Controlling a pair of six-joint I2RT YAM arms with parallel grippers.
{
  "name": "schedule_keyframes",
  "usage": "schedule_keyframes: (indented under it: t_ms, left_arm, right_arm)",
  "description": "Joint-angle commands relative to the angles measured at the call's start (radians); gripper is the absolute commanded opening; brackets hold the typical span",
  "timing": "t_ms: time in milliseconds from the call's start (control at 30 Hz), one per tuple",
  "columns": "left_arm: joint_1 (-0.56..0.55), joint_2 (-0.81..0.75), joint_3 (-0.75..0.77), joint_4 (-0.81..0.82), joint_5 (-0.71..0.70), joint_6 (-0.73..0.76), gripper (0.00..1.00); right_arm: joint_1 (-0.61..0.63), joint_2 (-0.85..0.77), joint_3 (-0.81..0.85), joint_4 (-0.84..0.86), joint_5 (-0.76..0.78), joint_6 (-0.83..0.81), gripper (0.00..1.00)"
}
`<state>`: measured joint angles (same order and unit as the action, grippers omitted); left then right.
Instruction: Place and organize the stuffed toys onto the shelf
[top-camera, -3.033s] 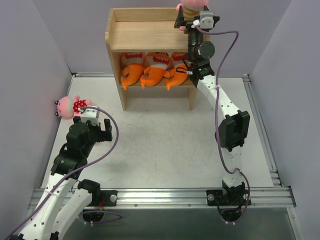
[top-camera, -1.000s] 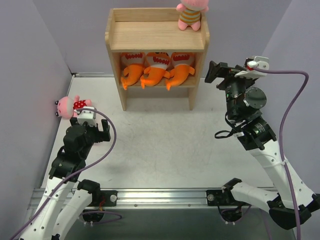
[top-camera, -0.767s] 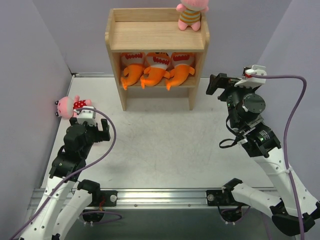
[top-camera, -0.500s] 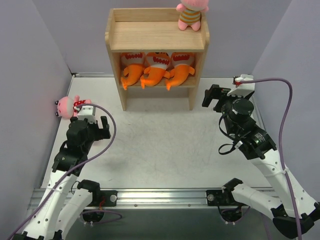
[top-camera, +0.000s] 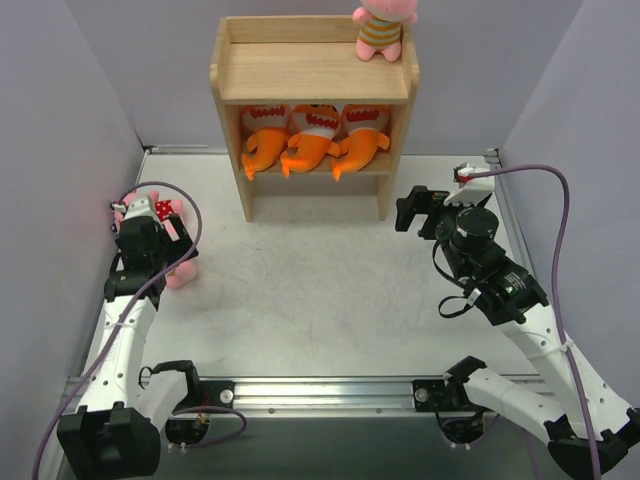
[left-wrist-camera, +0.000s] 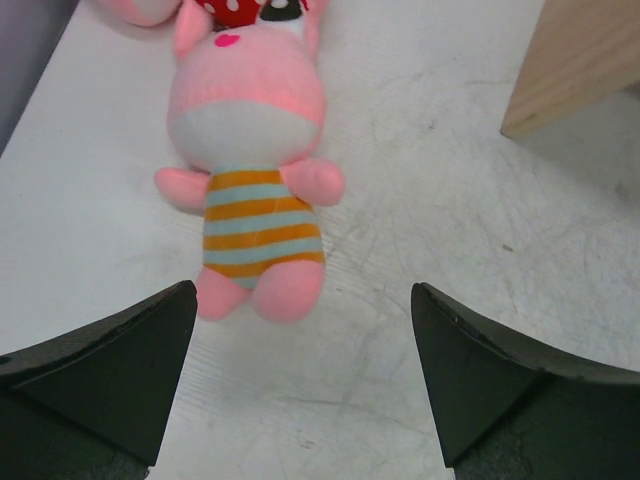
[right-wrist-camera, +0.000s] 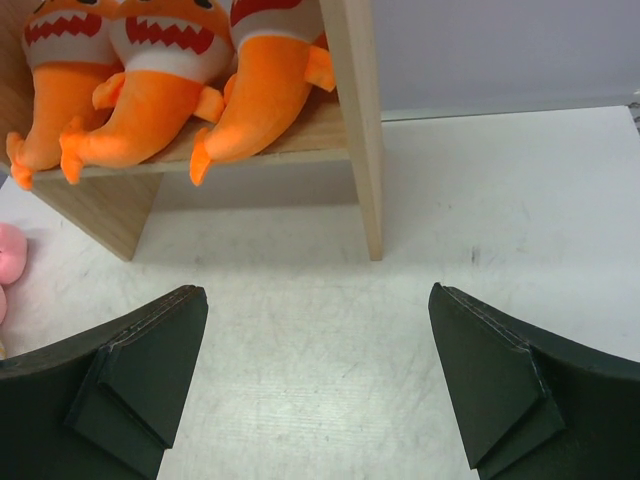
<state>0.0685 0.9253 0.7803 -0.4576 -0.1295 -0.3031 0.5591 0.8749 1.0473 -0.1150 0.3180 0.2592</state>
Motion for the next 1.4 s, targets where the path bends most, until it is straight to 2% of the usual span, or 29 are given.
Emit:
schedule_keyframes:
  t_ms: [0,133,267,300,367,567,633,833,1033,1233,1367]
  left_arm:
    - [0.074,0.043,0.074,0.076,0.013,-0.048,0.97]
    - [0.204,0.125,0.06,0.132,0.063,-0.105,0.98]
    - [0.313,0.179,-0.004,0.221,0.2,-0.157,1.0]
    - [0.323,0.184,-0.027,0.24,0.212,-0.159,0.95]
    - [0.338,0.207,-0.033,0.273,0.215,-0.146,0.94]
    - [0.341,0.3,-0.026,0.316,0.235,-0.073,0.87]
    - [0.35,0.329,-0.03,0.358,0.272,-0.061,0.81]
    - [0.375,0.469,-0.038,0.476,0.37,-0.048,0.72]
    - [0.375,0.538,-0.044,0.485,0.401,-0.07,0.7]
    - [0.373,0.576,-0.055,0.497,0.439,-0.111,0.6]
    - [0.358,0.581,-0.061,0.507,0.449,-0.123,0.44]
  right_arm:
    - [0.002,-0.016,-0.016,0.02,-0.063,0.008,0.98]
    - [0.001,-0.014,-0.021,0.026,-0.097,0.0,0.98]
    - [-0.001,-0.011,-0.035,0.04,-0.109,-0.012,0.98]
    - [-0.001,-0.011,-0.038,0.043,-0.112,-0.014,0.98]
    - [-0.001,-0.01,-0.047,0.049,-0.118,-0.021,0.98]
    - [0.001,-0.007,-0.064,0.055,-0.123,-0.043,0.98]
    - [-0.001,-0.007,-0.066,0.058,-0.123,-0.044,0.98]
    - [-0.001,-0.001,-0.073,0.061,-0.12,-0.057,0.98]
    - [-0.001,-0.002,-0.075,0.061,-0.106,-0.063,0.98]
    - [-0.001,0.01,-0.073,0.064,-0.109,-0.063,0.98]
    - [-0.001,0.01,-0.076,0.067,-0.109,-0.064,0.98]
